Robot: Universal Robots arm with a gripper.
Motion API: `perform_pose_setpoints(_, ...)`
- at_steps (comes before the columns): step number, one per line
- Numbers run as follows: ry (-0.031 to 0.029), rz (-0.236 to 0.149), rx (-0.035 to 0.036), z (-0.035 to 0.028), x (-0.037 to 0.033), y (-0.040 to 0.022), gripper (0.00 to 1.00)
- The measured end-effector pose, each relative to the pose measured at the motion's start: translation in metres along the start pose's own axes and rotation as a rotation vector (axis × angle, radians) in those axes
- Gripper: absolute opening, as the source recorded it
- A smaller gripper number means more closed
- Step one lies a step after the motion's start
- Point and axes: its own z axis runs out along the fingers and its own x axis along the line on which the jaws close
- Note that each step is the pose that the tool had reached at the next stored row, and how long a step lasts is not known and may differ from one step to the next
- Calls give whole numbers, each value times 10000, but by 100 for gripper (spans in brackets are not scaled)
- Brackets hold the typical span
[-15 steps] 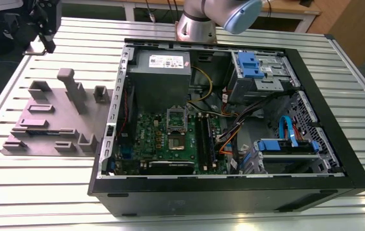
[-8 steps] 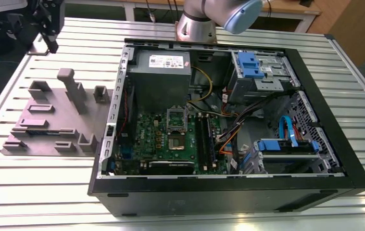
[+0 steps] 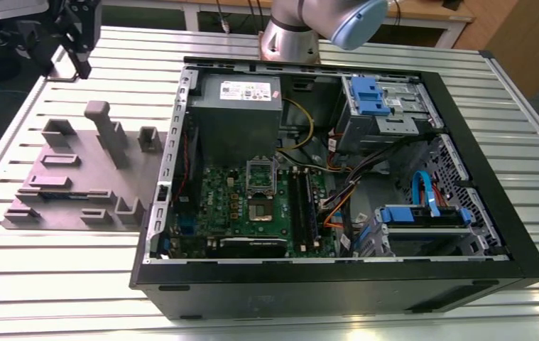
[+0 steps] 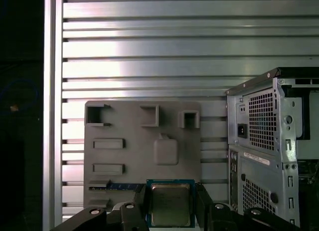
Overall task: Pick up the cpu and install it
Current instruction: 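Pick up the cpu and move it towards the insertion slot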
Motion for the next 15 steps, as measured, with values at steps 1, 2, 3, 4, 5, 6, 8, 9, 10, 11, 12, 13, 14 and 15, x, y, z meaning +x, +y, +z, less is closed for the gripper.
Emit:
perform_pose_setpoints(1, 0, 0, 0, 0, -6, 0, 47)
perform_pose_setpoints(2, 0, 0, 0, 0, -14, 0, 47)
perform_pose_setpoints(3, 0, 0, -1, 0, -22, 1, 47)
perform_pose_setpoints(4, -1, 1, 0, 0, -30, 1, 47)
perform_pose_setpoints(5, 1, 0, 0, 0, -38, 1, 47)
perform_pose_setpoints(6, 0, 0, 0, 0, -46, 1, 47)
perform_pose_setpoints(8, 0, 1, 0, 0, -60, 2, 47)
perform_pose_setpoints(9, 0, 0, 0, 0, -67, 2, 47)
perform_pose_setpoints(10, 0, 0, 0, 0, -74, 2, 47)
perform_pose_setpoints(11, 1, 1, 1, 0, -81, 3, 47)
perform_pose_setpoints(12, 0, 0, 0, 0, -88, 3, 47)
perform_pose_setpoints(13, -1, 0, 0, 0, -94, 3, 47)
perform_pose_setpoints(14, 0, 1, 0, 0, -100, 3, 47)
perform_pose_setpoints(15, 0, 0, 1, 0, -107, 3, 47)
